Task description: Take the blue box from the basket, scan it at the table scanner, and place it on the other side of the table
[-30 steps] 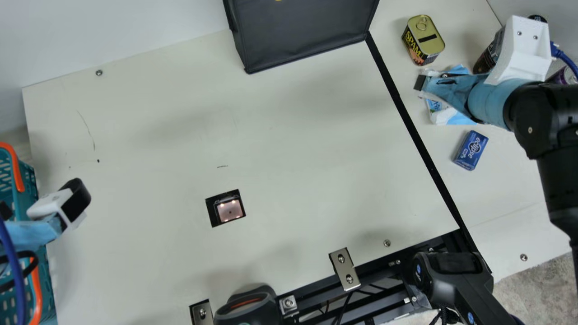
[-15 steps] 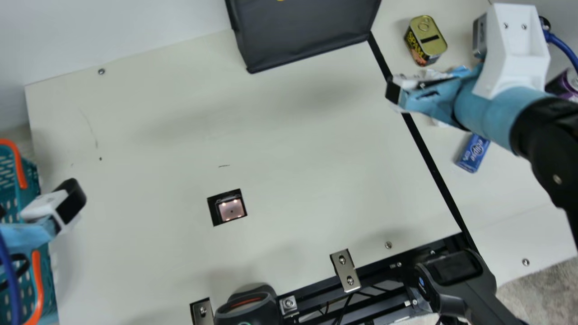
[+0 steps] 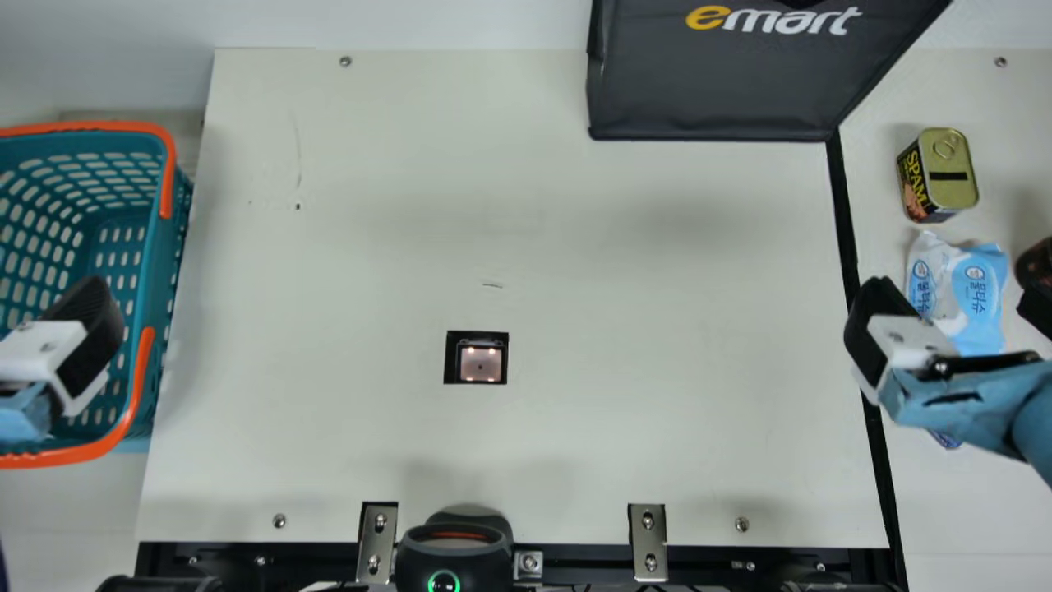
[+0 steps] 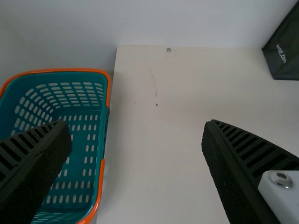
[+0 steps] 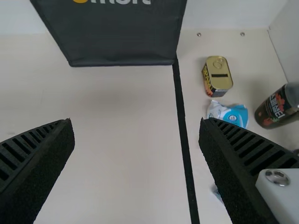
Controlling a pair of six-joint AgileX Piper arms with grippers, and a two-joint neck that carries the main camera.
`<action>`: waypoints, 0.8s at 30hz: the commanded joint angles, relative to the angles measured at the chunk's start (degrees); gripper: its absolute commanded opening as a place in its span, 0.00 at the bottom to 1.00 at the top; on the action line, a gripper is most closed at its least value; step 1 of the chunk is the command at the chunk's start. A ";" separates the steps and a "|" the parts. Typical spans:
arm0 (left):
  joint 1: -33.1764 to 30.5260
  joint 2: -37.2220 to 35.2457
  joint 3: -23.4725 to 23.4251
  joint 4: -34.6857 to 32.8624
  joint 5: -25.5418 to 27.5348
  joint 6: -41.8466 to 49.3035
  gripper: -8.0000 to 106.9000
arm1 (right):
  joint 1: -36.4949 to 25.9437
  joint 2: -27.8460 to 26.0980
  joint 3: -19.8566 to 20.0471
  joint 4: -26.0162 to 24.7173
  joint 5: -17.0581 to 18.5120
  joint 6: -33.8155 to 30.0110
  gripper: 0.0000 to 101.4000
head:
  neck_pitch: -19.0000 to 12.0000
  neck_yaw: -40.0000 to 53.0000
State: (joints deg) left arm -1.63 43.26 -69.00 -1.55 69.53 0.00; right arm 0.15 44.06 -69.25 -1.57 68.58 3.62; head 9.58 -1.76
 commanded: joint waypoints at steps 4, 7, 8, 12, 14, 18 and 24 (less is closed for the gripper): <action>0.00 0.00 0.00 0.00 0.00 0.00 0.85 | 0.49 -1.47 -0.56 0.88 1.18 -2.99 0.94 | -1.66 0.18; 0.00 0.00 0.00 0.00 0.00 0.00 0.85 | 0.44 -1.68 -0.59 0.76 1.45 -3.62 0.94 | -1.66 0.18; 0.00 0.00 0.00 0.00 0.00 0.00 0.85 | 0.44 -1.68 -0.59 0.76 1.50 -3.62 0.94 | -1.66 0.18; 0.00 0.00 0.00 0.00 0.00 0.00 0.85 | 0.44 -1.81 -0.59 0.82 1.50 -3.62 0.94 | -1.66 0.18; 0.00 0.00 0.00 0.00 0.00 0.00 0.85 | 0.44 -1.81 -0.59 0.79 1.50 -3.62 0.94 | -1.66 0.18; 0.00 0.00 0.00 0.00 0.00 0.00 0.85 | 0.44 -1.81 -0.59 0.79 1.50 -3.62 0.94 | -1.66 0.18; 0.00 0.00 0.00 0.00 0.00 0.00 0.85 | 0.44 -1.81 -0.59 0.79 1.50 -3.62 0.94 | -1.66 0.18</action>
State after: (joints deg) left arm -1.63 43.26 -69.00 -1.55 69.53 0.00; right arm 0.59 42.26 -69.84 -0.78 70.08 0.00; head 9.58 -1.76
